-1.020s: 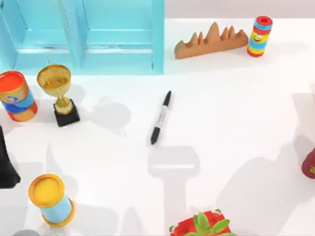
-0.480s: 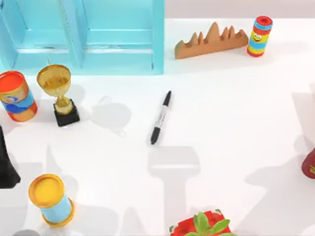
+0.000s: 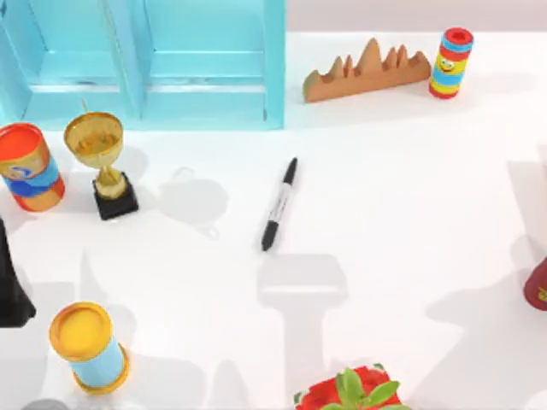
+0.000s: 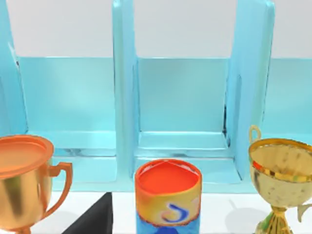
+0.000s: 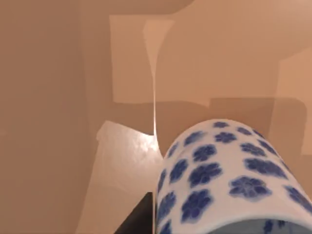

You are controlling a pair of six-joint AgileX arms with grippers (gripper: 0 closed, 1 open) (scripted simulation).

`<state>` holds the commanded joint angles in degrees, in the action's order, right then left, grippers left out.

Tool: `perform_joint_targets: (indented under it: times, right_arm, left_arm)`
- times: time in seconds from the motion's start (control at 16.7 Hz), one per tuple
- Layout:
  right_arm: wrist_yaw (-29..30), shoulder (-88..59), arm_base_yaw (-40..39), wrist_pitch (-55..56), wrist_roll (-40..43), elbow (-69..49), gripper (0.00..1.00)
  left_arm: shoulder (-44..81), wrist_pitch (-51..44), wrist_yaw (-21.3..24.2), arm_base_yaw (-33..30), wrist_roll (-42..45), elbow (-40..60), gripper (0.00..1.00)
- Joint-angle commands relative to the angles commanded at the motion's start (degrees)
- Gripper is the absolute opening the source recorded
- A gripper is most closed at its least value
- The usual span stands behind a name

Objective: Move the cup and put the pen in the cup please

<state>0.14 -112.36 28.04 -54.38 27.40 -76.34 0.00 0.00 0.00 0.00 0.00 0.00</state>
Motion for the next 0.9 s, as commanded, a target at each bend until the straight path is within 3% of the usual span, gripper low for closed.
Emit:
perform_joint_targets:
  times: [0.42,0.9]
  right_arm:
    - [0.0,0.0,0.0,0.0,0.0,0.0,0.02]
    - [0.0,0.0,0.0,0.0,0.0,0.0,0.00]
  left_arm:
    - [0.0,0.0,0.0,0.0,0.0,0.0,1.00]
    - [0.0,0.0,0.0,0.0,0.0,0.0,1.00]
